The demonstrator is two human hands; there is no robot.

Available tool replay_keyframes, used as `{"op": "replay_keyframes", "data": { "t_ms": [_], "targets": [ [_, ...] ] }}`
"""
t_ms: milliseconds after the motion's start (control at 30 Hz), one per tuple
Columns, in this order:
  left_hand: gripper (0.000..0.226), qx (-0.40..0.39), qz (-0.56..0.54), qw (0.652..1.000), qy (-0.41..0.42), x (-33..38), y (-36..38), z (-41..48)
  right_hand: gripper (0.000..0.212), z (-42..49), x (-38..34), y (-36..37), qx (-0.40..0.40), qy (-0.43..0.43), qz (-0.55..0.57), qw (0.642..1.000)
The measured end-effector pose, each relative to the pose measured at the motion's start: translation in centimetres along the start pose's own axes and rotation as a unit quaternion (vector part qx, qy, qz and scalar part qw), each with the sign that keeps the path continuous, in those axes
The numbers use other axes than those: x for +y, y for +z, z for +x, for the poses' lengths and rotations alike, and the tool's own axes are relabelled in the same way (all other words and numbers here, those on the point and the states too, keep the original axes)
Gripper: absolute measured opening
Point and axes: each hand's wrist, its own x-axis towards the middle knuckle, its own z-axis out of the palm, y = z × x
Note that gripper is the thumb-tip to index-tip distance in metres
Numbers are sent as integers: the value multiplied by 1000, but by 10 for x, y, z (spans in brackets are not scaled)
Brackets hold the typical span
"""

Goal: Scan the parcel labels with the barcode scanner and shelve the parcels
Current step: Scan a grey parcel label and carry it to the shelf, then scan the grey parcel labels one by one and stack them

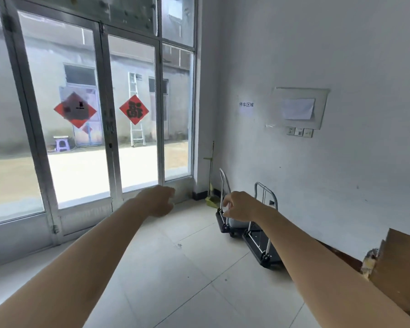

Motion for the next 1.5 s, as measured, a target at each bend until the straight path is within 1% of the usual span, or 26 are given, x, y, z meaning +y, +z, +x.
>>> {"op": "replay_keyframes", "data": {
  "t_ms": [100,200,267,333,367,433,500,600,700,800,933,1000,1067,1133,1233,1333,1400,1500],
  "targets": [
    [37,0,-12,1000,5,-33,9,71,33,65,0,9,17,-3,1,1000],
    [34,11,-27,999,43,-54,24,144,31,124,6,17,31,20,-12,999],
    [33,9,7,996,84,-58,36,189,29,163,19,17,47,61,-7,997],
    [33,11,82,988,128,-59,44,235,29,198,33,11,63,104,4,993],
    [32,14,102,984,146,-58,44,259,30,212,40,7,72,123,7,990],
    [33,20,80,981,173,-50,41,312,31,234,59,-2,83,154,10,985],
    [35,17,22,982,185,-32,39,363,33,248,85,-9,84,190,-1,978],
    [34,3,-10,973,232,16,54,430,38,260,141,-21,83,259,-30,962],
    [31,6,-4,954,300,91,79,487,37,262,215,-32,98,324,-10,941],
    [30,9,5,929,369,177,99,531,38,251,290,-46,119,381,8,917],
    [32,8,19,888,459,295,103,579,38,221,372,-80,141,457,15,878],
    [32,4,-12,867,499,357,106,591,35,200,404,-93,171,493,30,853],
    [31,-21,-48,839,541,417,111,595,32,174,433,-97,193,531,49,824],
    [32,-36,-51,802,594,478,123,593,32,147,457,-95,195,576,56,792],
    [30,-46,-52,744,665,566,139,589,35,104,492,-91,221,638,74,734],
    [27,-114,-105,691,706,644,159,582,37,66,523,-84,257,706,85,654],
    [24,-153,-133,655,728,693,173,578,39,46,541,-73,291,746,106,590],
    [21,-188,-108,603,768,753,192,571,37,23,556,-54,352,791,141,481]
  ]
}}
